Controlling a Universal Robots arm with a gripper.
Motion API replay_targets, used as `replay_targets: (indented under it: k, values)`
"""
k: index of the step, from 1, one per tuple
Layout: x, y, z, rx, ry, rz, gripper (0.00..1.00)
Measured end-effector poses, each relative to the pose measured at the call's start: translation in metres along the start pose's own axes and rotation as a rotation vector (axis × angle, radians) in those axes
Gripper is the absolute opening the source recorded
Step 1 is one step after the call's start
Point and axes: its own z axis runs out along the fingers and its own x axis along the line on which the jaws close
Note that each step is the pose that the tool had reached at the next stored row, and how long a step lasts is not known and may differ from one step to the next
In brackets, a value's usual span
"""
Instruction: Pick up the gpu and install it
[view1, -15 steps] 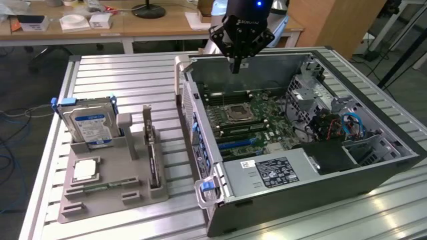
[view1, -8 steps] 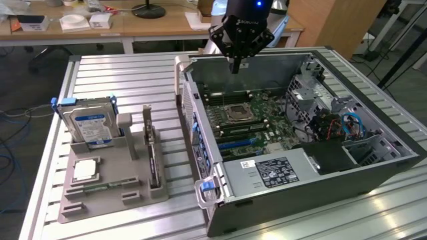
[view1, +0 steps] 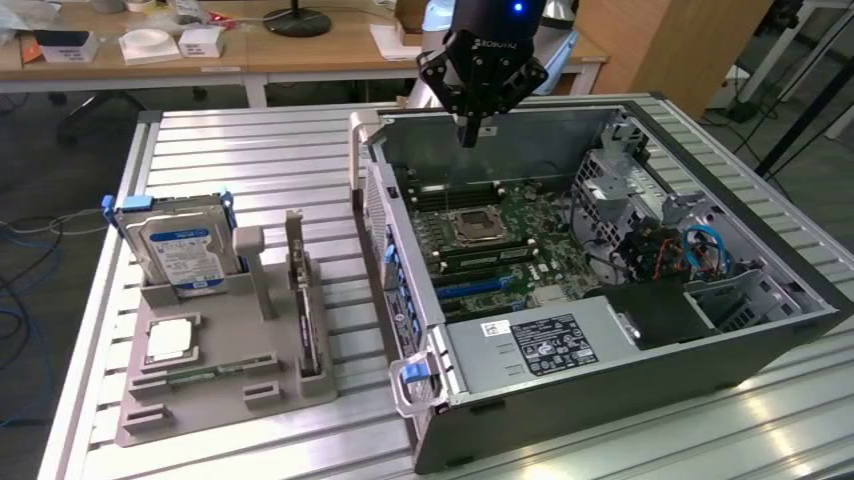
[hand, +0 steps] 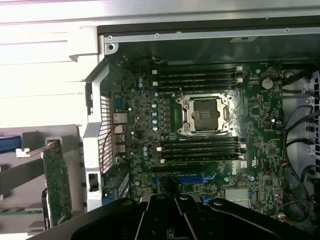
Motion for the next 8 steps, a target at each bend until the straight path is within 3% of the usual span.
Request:
replay_targets:
  k: [8]
  values:
    - [0.0,0.0,0.0,0.0004,0.0046,0.0,0.11]
